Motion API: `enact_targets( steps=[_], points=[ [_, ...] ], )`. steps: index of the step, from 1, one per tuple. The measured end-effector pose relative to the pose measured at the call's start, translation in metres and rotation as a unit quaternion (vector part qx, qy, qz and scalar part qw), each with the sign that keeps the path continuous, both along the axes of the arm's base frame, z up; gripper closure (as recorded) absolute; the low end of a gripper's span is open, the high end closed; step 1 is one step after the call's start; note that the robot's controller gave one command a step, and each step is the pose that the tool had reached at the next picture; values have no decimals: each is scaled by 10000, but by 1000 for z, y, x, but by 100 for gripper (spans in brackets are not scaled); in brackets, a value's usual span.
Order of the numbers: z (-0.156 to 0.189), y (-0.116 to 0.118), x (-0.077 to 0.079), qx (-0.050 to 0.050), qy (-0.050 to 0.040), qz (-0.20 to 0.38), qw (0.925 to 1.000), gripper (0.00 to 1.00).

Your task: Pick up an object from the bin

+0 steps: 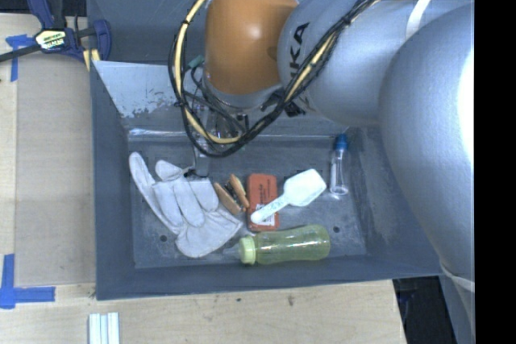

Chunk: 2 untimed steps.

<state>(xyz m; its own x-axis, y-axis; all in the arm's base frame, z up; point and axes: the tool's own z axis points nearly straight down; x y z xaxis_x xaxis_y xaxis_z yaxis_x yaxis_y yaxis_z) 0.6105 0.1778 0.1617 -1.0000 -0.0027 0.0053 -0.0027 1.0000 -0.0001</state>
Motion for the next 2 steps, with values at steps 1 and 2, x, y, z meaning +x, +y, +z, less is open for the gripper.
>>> enact_targets(
  steps=[1, 2],
  points=[
    [5, -1, 2, 7, -42, -14, 10000, 0],
    [-81, 2, -15, 11, -55, 33, 10000, 0]
  ],
)
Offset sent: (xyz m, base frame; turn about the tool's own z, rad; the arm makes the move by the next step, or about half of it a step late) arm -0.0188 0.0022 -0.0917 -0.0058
